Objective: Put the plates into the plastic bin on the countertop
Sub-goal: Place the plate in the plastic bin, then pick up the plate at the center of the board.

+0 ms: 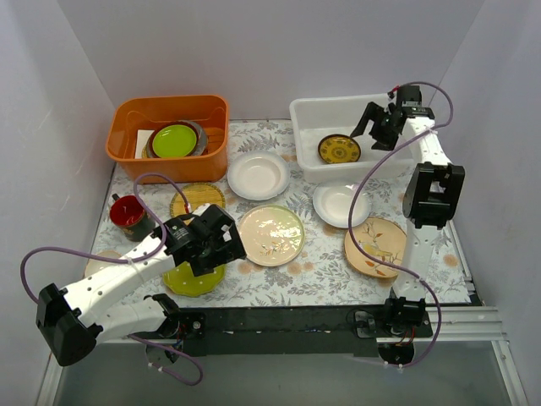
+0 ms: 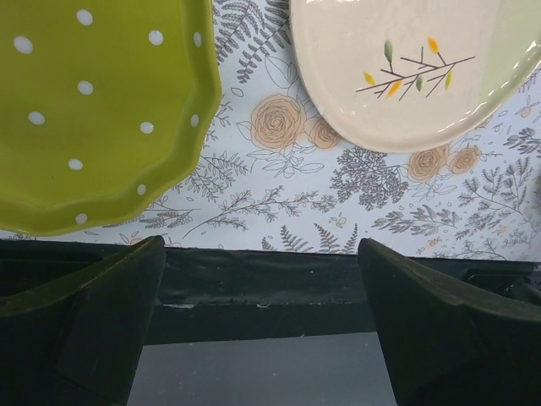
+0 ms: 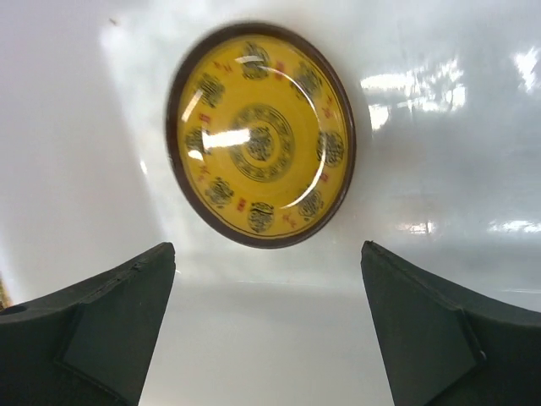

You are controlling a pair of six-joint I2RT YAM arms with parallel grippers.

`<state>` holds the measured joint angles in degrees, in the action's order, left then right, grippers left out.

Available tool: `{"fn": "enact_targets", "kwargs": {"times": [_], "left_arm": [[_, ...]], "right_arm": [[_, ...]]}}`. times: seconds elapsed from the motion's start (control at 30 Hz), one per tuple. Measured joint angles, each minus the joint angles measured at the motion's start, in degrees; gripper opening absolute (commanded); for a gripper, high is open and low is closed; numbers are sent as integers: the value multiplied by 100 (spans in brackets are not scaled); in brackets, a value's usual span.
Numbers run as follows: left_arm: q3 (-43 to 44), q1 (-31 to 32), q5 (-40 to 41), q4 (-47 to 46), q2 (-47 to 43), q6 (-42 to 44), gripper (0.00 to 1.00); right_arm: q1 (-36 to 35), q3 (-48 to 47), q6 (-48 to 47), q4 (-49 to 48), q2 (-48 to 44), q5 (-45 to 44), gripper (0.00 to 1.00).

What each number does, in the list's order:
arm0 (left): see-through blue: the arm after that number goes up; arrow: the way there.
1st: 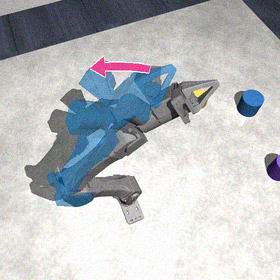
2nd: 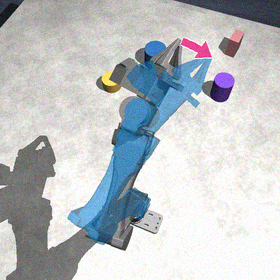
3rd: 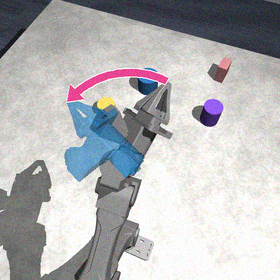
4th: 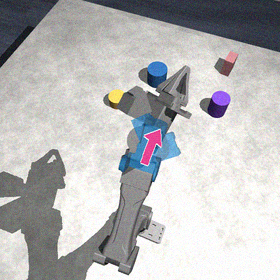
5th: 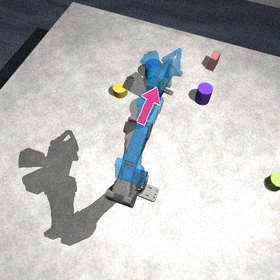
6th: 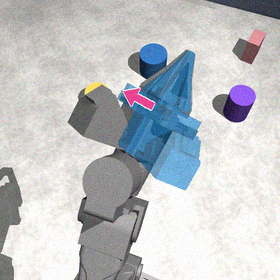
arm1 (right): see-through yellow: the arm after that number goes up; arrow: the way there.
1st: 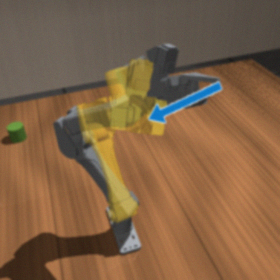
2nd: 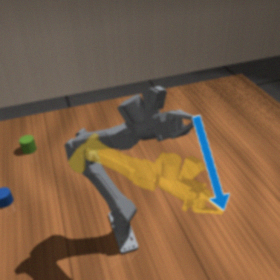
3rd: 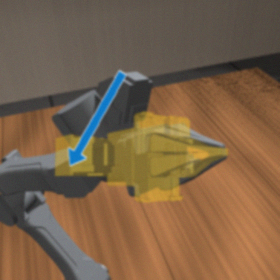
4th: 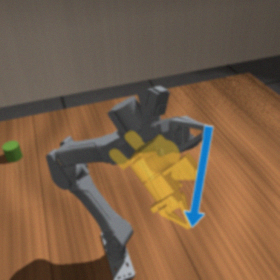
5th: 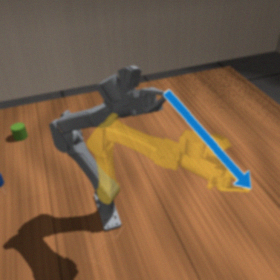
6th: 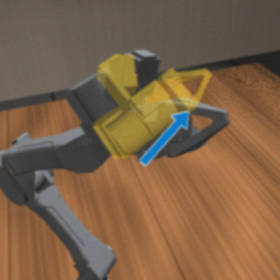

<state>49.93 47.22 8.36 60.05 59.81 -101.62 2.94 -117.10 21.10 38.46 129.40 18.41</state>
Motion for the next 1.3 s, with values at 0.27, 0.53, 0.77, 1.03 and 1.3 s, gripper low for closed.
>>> {"fn": "enact_targets", "kwargs": {"times": [0.27,0.53,0.77,1.03,1.3], "left_arm": [[149,2,70,15,11,20,98],[140,4,63,-116,22,46,98],[98,4,57,-214,76,81,98],[-39,4,17,-339,160,157,98],[131,7,52,-396,476,348,98]], "right_arm": [[0,-9,-59,17,-1095,-24,98],[-37,1569,-105,-389,-3123,321,98],[-199,2938,-153,-699,-4516,710,98],[-671,4347,-179,-876,-5751,1016,96],[-1598,5812,-26,-1150,-6485,927,92]]}}
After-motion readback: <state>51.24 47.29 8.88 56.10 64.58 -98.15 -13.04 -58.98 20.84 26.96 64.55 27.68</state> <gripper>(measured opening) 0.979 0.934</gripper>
